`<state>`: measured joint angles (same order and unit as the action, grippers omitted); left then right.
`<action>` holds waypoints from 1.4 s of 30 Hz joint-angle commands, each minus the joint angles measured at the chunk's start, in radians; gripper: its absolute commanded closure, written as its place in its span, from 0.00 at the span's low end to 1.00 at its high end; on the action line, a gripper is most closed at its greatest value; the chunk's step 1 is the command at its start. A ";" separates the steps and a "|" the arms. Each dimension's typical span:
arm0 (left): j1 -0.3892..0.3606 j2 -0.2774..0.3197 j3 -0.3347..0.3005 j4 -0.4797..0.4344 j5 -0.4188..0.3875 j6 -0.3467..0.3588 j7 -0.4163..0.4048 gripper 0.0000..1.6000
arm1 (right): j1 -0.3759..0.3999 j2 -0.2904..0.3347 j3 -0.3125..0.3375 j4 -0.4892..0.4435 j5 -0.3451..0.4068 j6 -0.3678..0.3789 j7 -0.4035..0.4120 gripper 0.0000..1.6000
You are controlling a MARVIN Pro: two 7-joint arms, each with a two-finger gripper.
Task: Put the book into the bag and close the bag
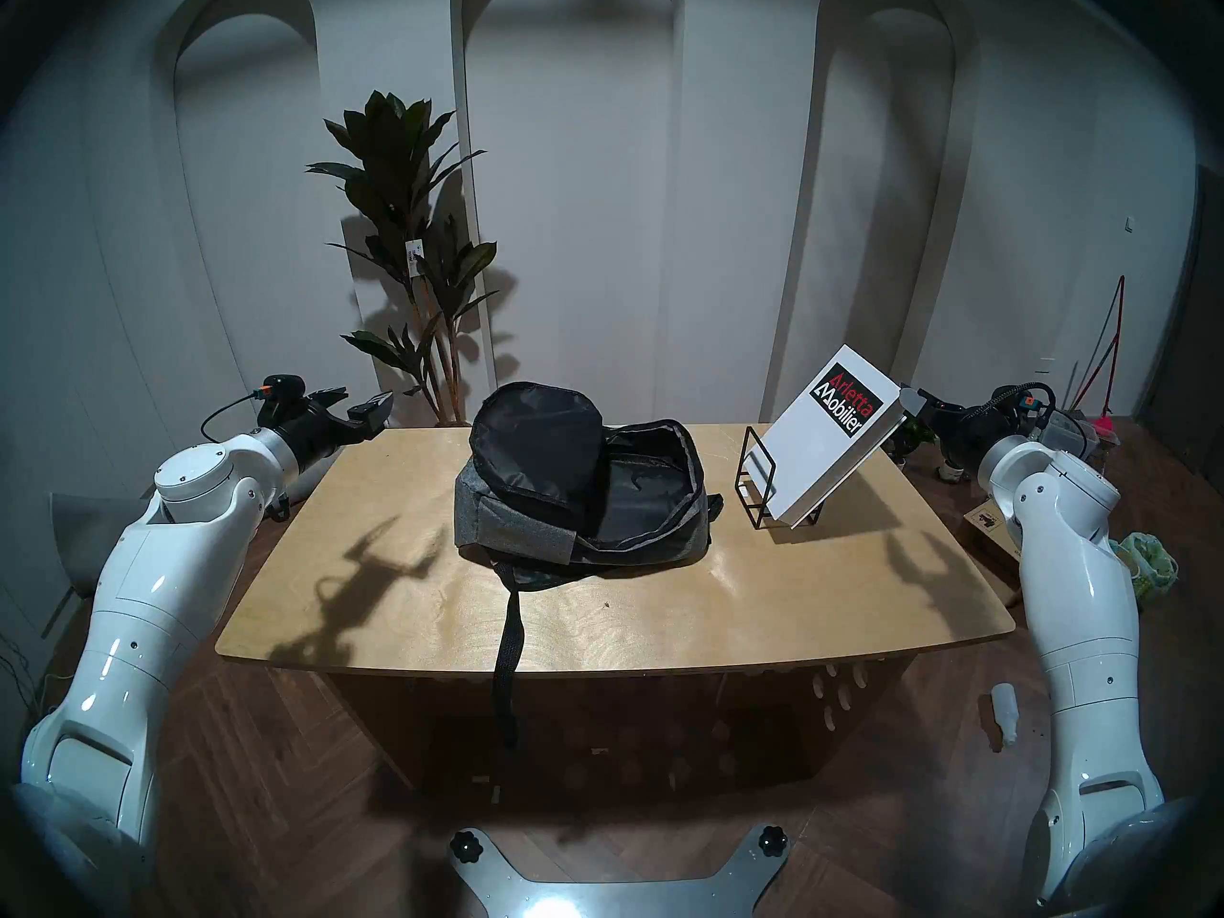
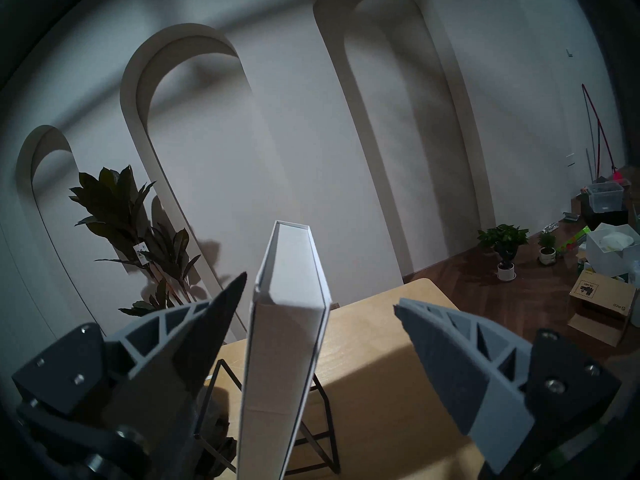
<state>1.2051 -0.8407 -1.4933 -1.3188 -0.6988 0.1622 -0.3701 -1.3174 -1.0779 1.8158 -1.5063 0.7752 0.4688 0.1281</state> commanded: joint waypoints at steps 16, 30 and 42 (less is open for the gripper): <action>-0.045 -0.021 0.003 -0.010 0.014 0.005 0.042 0.00 | 0.163 0.002 -0.071 0.154 -0.006 -0.084 0.105 0.00; -0.041 -0.030 -0.001 -0.017 0.021 0.012 0.078 0.00 | 0.200 0.000 -0.111 0.213 -0.008 -0.109 0.123 0.00; -0.042 -0.032 0.002 -0.020 0.024 0.017 0.091 0.00 | 0.208 0.005 -0.128 0.238 -0.002 -0.116 0.135 0.47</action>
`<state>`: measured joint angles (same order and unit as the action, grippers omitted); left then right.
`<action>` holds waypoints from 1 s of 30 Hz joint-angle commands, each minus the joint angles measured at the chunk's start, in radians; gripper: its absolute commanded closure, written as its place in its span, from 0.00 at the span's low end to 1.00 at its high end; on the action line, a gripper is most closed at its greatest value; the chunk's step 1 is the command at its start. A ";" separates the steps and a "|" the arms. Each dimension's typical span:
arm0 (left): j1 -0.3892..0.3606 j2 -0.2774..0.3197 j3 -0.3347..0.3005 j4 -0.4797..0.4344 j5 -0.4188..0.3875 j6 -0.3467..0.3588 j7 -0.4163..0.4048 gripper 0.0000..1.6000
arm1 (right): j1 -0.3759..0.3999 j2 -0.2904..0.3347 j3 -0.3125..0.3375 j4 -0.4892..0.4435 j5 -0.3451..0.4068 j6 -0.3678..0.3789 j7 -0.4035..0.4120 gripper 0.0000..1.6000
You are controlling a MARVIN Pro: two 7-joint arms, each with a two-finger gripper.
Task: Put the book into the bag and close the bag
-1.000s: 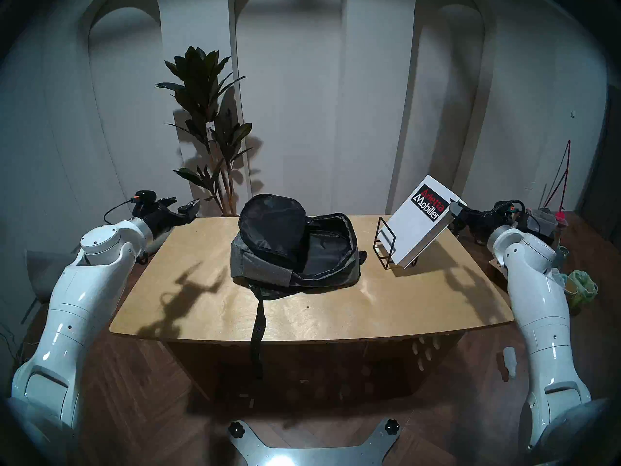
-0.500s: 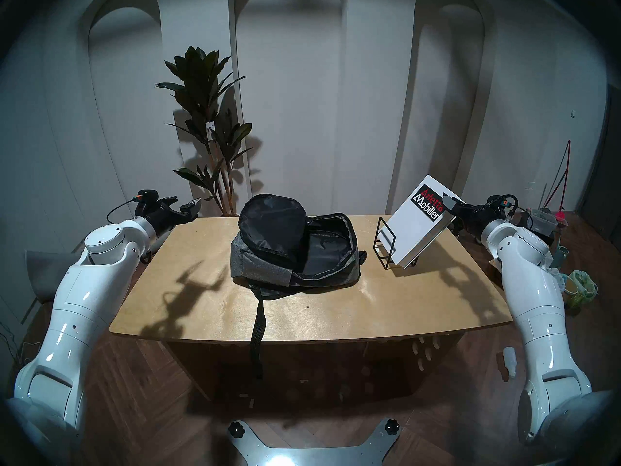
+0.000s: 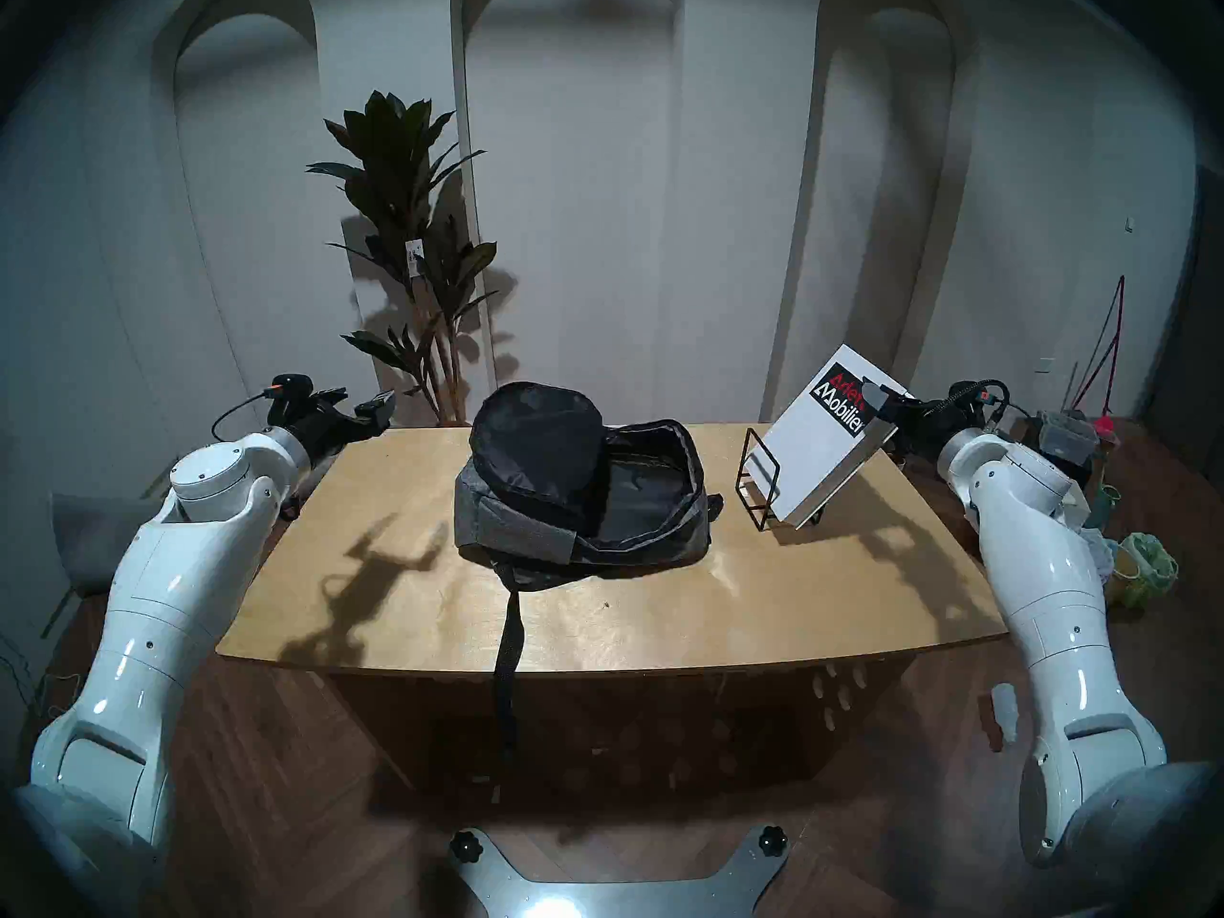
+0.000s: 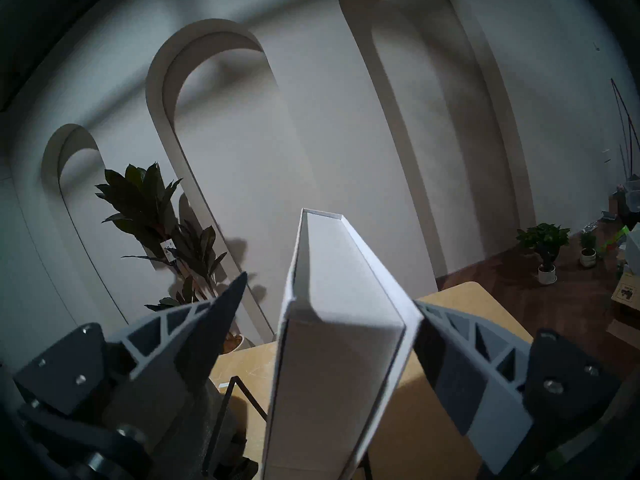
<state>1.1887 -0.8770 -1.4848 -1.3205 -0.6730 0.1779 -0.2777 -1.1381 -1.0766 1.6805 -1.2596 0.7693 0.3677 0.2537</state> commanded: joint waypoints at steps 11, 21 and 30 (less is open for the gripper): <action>-0.027 -0.002 -0.001 -0.025 0.001 0.001 0.016 0.00 | 0.021 0.008 0.012 -0.016 0.011 -0.007 0.016 1.00; -0.027 -0.004 0.003 -0.030 0.005 0.002 0.033 0.00 | 0.056 0.005 0.039 -0.055 0.051 0.030 0.006 1.00; -0.027 -0.007 0.005 -0.032 0.002 0.001 0.039 0.00 | 0.093 0.019 0.066 -0.105 0.068 0.072 -0.012 1.00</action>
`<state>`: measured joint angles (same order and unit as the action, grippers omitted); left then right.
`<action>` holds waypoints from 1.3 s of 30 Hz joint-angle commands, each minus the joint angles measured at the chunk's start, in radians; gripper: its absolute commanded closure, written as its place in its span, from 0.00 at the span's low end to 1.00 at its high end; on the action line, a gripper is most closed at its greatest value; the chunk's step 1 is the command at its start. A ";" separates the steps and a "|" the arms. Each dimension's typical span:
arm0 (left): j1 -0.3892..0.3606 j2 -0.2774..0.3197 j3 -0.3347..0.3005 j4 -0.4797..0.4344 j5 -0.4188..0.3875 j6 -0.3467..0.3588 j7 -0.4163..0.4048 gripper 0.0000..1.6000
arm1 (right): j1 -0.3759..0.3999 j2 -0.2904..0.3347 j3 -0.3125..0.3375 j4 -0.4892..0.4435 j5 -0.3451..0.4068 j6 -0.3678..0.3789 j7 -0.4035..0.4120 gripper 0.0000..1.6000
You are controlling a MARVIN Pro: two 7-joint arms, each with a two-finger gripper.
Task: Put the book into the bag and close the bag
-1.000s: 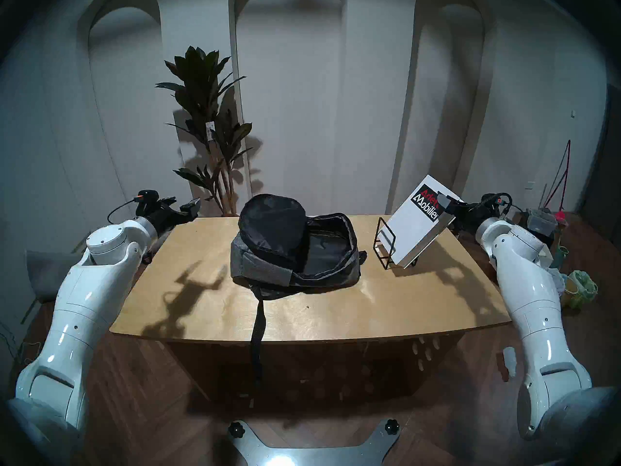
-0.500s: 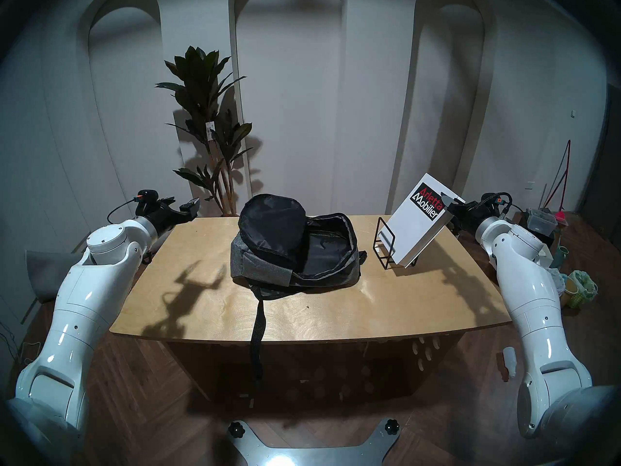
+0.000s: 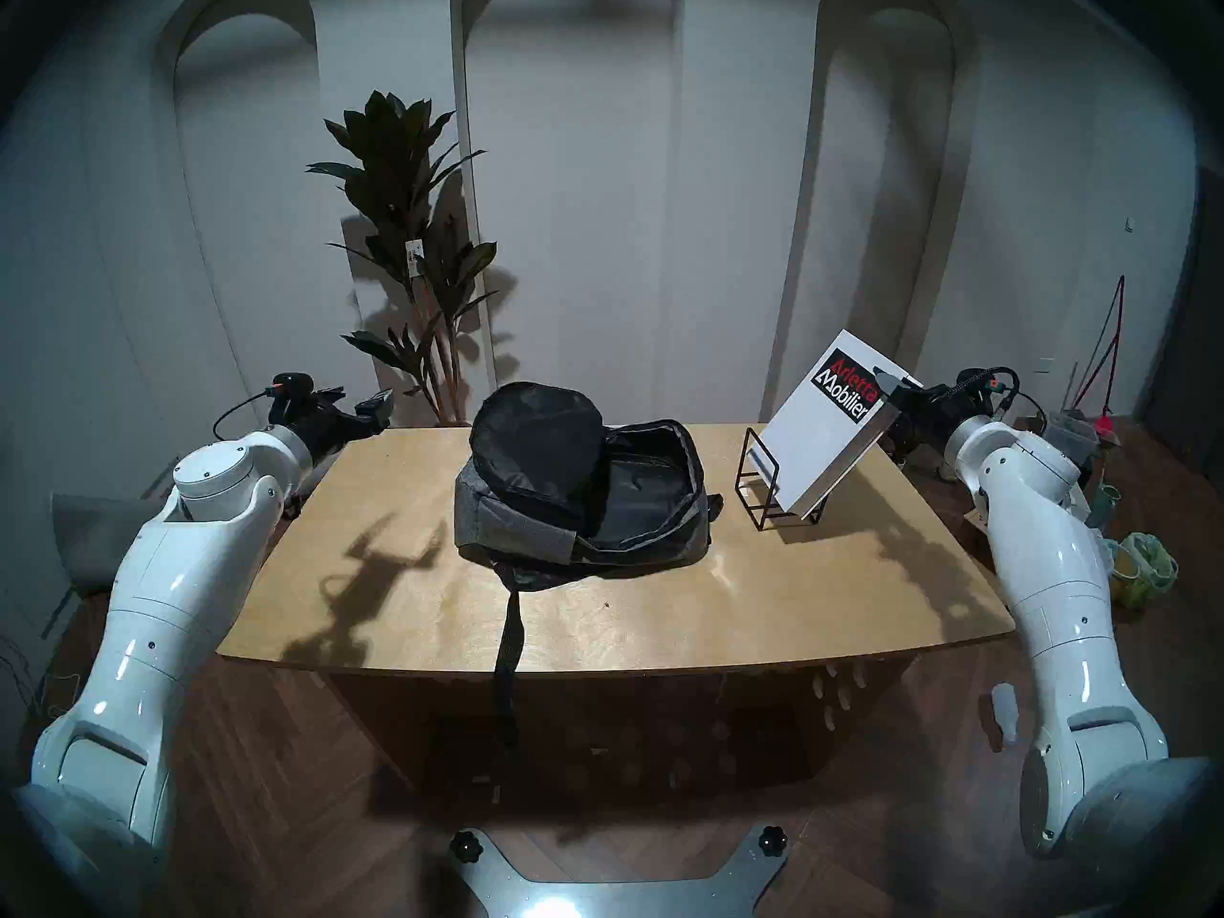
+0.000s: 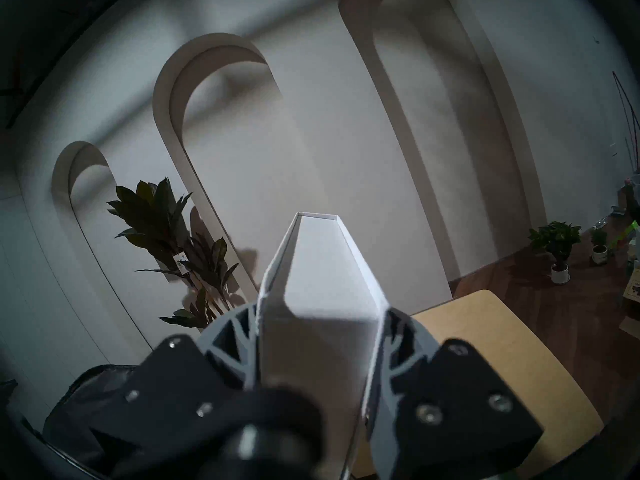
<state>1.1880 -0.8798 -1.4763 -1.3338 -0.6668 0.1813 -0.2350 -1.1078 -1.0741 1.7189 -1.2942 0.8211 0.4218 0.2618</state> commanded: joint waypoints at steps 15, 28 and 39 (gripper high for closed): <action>-0.033 -0.010 0.000 -0.015 -0.011 -0.003 0.000 0.00 | 0.159 0.048 0.073 -0.160 0.038 0.111 -0.094 1.00; -0.047 -0.021 0.004 0.010 -0.014 -0.014 0.002 0.00 | 0.211 -0.057 0.079 -0.258 0.138 0.212 -0.185 1.00; -0.044 -0.016 -0.010 0.027 -0.008 -0.025 0.024 0.00 | 0.057 -0.205 0.015 -0.303 0.140 0.147 -0.295 1.00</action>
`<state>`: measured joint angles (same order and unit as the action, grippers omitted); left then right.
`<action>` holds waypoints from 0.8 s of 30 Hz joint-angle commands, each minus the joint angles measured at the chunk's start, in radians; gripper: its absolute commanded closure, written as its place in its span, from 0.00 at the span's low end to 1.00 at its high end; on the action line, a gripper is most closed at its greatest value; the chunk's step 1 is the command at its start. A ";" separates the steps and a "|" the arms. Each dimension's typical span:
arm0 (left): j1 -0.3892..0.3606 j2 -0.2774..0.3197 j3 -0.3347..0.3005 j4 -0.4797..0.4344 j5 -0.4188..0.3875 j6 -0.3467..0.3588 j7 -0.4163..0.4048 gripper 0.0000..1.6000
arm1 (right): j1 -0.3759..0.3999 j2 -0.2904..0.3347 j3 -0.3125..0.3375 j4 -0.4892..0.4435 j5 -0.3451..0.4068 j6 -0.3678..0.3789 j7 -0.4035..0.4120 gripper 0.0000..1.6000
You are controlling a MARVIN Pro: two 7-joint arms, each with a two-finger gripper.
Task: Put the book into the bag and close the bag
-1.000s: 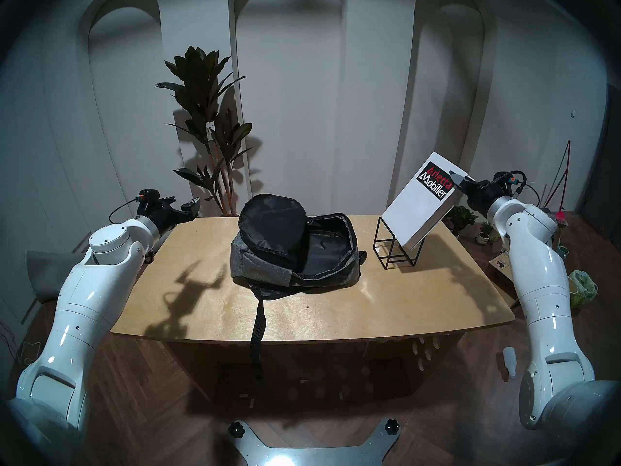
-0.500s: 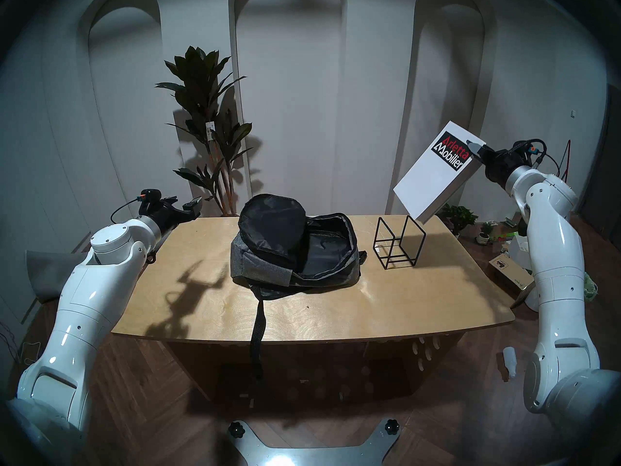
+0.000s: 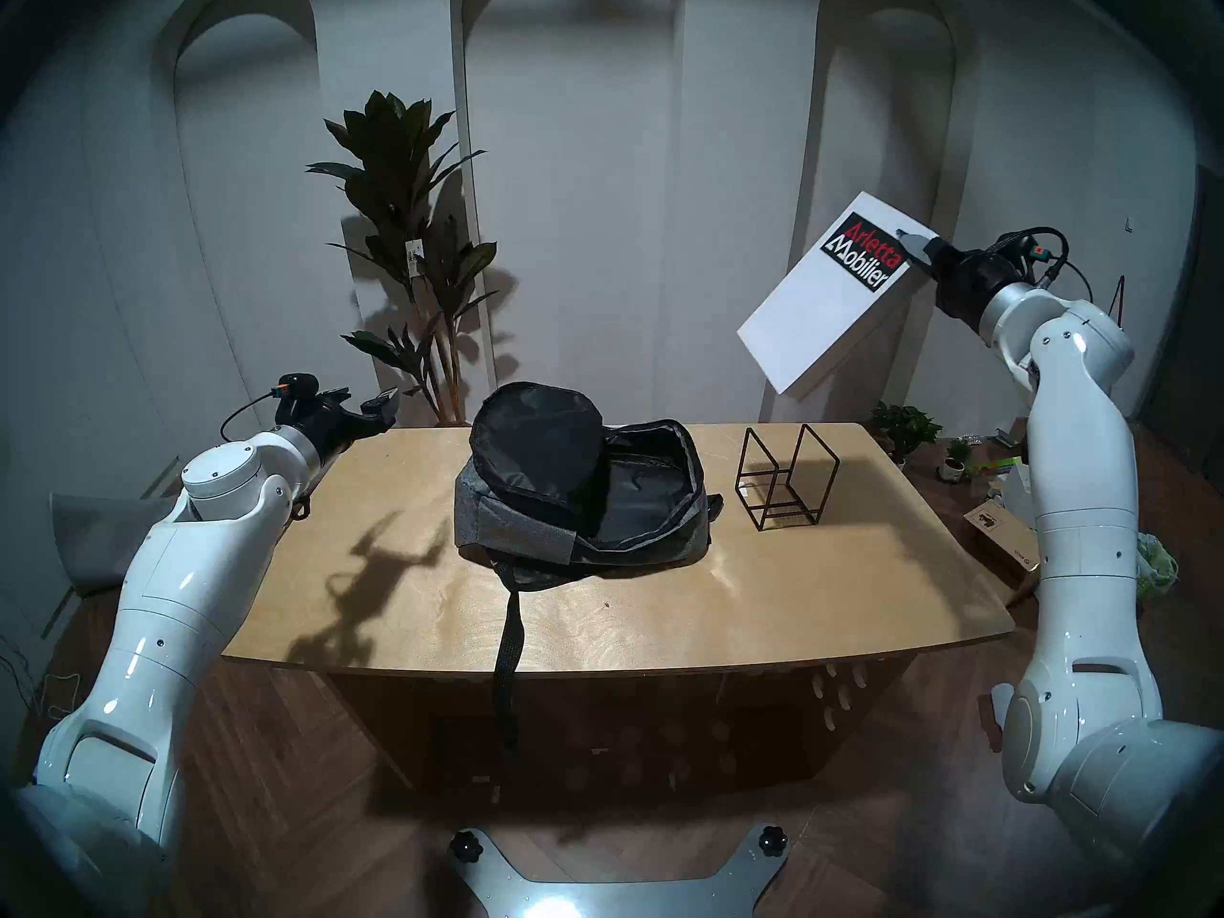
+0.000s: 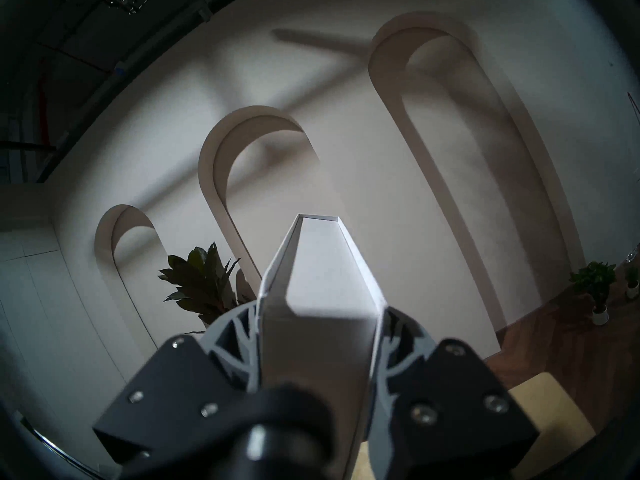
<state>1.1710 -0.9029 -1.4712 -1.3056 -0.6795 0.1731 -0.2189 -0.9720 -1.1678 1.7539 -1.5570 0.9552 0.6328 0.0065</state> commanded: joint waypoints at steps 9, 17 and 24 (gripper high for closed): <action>-0.024 0.011 -0.023 0.006 0.010 -0.028 0.020 0.00 | -0.136 -0.210 -0.049 -0.043 0.040 -0.204 -0.071 1.00; -0.015 0.012 -0.033 0.008 0.009 -0.038 0.028 0.00 | -0.170 -0.263 -0.118 -0.020 -0.007 -0.308 -0.100 1.00; -0.006 0.012 -0.043 0.008 0.004 -0.050 0.029 0.00 | -0.168 -0.272 -0.166 0.009 -0.054 -0.363 -0.112 1.00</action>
<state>1.1753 -0.8974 -1.4941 -1.2872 -0.6681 0.1462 -0.1835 -1.1556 -1.4059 1.6161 -1.5495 0.9303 0.3329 -0.1121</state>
